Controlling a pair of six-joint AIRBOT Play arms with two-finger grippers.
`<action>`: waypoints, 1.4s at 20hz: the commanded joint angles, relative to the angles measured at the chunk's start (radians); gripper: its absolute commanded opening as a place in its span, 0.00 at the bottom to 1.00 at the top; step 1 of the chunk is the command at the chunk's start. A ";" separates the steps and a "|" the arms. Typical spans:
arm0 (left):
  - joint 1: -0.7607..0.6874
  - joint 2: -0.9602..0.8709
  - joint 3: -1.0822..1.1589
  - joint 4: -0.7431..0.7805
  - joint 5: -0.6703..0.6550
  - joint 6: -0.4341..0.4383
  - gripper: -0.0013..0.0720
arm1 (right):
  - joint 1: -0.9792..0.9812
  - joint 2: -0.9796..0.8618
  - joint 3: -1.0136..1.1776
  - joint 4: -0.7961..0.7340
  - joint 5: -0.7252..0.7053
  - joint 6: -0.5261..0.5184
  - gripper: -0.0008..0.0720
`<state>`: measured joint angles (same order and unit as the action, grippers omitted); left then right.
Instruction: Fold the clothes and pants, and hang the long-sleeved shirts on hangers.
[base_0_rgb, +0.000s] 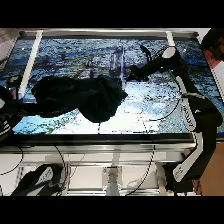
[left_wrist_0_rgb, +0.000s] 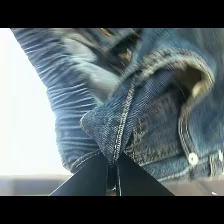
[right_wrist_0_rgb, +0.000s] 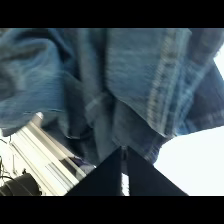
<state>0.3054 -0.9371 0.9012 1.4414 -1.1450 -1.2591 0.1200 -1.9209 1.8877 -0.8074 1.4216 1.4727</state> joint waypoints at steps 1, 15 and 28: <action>0.004 0.035 0.001 0.145 0.000 -0.062 0.04 | 0.000 -0.005 -0.065 -0.006 0.020 0.082 0.33; 0.004 -0.021 0.000 0.198 0.000 -0.061 0.04 | 0.112 -0.037 -0.220 0.019 0.018 0.110 0.50; 0.004 -0.021 0.000 0.198 0.000 -0.061 0.04 | 0.149 -0.037 -0.220 -0.106 -0.039 -0.154 0.53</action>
<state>0.3080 -0.9577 0.9012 1.6386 -1.1454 -1.3201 0.2668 -1.9579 1.6672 -0.8322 1.4117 1.4471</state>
